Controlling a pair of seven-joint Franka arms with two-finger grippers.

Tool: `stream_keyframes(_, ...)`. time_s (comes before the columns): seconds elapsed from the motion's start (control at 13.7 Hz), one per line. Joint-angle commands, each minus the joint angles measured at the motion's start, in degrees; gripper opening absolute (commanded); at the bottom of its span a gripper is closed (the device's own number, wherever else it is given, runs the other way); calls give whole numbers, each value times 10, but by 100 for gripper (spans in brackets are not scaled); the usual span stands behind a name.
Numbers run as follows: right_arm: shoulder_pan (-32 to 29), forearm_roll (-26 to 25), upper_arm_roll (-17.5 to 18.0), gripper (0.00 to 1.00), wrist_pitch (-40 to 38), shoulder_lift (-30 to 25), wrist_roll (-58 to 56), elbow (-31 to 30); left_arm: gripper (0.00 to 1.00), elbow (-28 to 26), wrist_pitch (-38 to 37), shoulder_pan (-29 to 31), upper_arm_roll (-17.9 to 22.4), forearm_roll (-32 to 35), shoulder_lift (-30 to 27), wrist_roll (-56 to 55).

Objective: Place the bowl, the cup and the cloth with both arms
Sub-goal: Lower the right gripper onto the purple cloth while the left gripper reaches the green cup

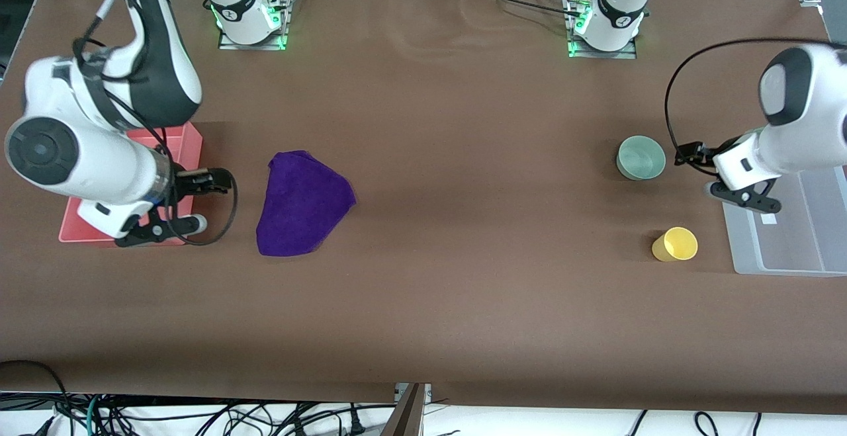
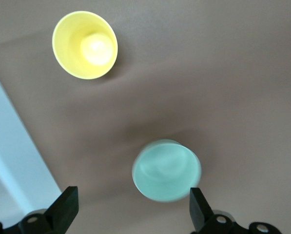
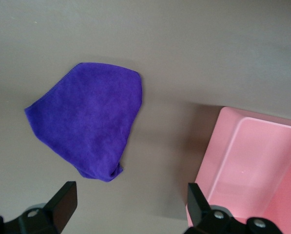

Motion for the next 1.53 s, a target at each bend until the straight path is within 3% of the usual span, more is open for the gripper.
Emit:
stream_keyframes(0.0, 22, 5, -2, 100, 62, 13, 5, -43, 100, -129, 160, 26, -4, 8, -17, 118)
stream_keyframes(0.29, 25, 5, -2, 100, 107, 20, 25, -74, 99, -152, 232, 56, -5, 7, 54, 234)
stream_keyframes(0.36, 26, 5, -2, 100, 113, 28, 26, -74, 89, -152, 236, 56, -5, 7, 73, 251)
stream_keyframes(0.44, 31, 5, -2, 100, 120, 33, 26, -75, 73, -152, 242, 57, -6, 1, 89, 262)
stream_keyframes(0.58, 37, 5, -2, 100, 128, 40, 27, -83, 10, -150, 261, 55, -7, -1, 104, 261)
stream_keyframes(0.66, 38, 5, -2, 100, 133, 42, 28, -88, 0, -148, 261, 55, -8, -2, 106, 259)
stream_keyframes(0.8, 48, 8, -2, 100, 179, 54, 29, -119, 0, -145, 258, 54, -12, -2, 105, 258)
stream_keyframes(1.02, 52, 21, -1, 100, 331, 54, 38, -233, 0, -145, 254, 56, -16, -2, 99, 255)
stream_keyframes(1.17, 52, 21, 5, 100, 376, 65, 38, -268, 0, -134, 224, 55, -20, -2, 73, 253)
stream_keyframes(1.39, 52, 21, 10, 100, 405, 78, 37, -289, 0, -36, 76, 55, -21, -1, 49, 257)
stream_keyframes(1.46, 52, 21, 10, 87, 406, 81, 32, -291, 0, 11, 20, 56, -20, -1, 51, 257)
